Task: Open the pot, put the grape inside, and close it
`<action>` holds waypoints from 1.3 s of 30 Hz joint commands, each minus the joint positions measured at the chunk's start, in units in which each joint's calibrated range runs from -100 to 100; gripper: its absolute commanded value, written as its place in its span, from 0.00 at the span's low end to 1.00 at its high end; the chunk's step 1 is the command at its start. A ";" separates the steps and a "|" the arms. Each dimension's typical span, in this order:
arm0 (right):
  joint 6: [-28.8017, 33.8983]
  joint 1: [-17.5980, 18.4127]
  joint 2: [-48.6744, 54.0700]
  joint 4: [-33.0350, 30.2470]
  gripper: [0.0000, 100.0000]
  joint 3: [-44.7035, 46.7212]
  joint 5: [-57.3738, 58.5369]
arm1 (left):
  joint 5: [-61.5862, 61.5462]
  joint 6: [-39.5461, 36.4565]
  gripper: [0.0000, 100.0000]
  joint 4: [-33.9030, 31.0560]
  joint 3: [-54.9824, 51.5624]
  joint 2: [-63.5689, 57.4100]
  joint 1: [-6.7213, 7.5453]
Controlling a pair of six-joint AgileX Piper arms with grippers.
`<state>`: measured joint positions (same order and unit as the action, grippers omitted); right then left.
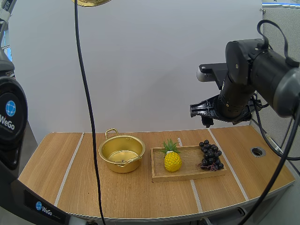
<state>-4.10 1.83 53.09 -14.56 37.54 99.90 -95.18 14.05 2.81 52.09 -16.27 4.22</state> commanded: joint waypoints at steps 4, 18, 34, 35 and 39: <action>0.37 0.03 -1.12 -1.10 1.00 -0.55 0.10 | 2.38 -0.68 0.00 -0.50 0.49 -0.38 0.16; -3.13 -2.67 -3.99 -1.65 1.00 -0.55 0.10 | 2.38 -0.68 0.00 -0.50 0.49 -0.38 0.16; -10.82 -10.78 -19.99 5.95 1.00 -0.55 0.10 | 2.38 -0.68 0.00 -0.50 0.49 -0.38 0.16; -10.82 -10.78 -20.84 5.95 1.00 -0.55 0.10 | 2.38 -0.68 0.00 -0.50 0.49 -0.38 0.16; -10.82 -10.78 -24.51 6.15 1.00 -0.55 -2.34 | 2.38 -0.68 0.00 -0.50 0.49 -0.38 0.16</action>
<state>-14.47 -8.73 29.90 -8.57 37.54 99.20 -94.82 13.77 2.81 52.09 -16.27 4.22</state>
